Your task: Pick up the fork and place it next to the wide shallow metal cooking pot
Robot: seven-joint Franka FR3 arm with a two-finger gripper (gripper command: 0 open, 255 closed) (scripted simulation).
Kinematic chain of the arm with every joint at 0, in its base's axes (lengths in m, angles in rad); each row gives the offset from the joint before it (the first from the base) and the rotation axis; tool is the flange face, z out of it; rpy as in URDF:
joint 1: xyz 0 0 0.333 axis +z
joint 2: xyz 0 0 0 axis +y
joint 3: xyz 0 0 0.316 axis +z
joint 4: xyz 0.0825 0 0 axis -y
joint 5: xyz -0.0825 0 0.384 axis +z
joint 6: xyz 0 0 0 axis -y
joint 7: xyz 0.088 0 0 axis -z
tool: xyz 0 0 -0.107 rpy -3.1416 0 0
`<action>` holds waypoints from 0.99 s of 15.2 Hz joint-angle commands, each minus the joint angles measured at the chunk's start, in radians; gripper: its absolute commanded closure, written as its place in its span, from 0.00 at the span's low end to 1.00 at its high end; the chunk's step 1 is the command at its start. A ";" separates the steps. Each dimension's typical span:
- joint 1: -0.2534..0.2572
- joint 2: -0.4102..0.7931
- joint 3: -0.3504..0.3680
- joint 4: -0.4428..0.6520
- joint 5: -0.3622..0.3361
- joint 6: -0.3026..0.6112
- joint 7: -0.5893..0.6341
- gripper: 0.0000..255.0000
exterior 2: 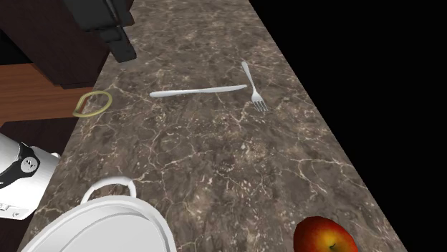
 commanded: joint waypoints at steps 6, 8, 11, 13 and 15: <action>0.067 0.286 -0.048 0.131 -0.024 0.129 -0.311 0.00; 0.083 0.366 -0.052 0.177 -0.026 0.155 -0.394 0.00; 0.103 0.482 -0.050 0.252 -0.028 0.186 -0.514 0.00; 0.115 0.558 -0.043 0.304 -0.030 0.203 -0.590 0.00; 0.125 0.631 -0.033 0.357 -0.034 0.216 -0.663 0.00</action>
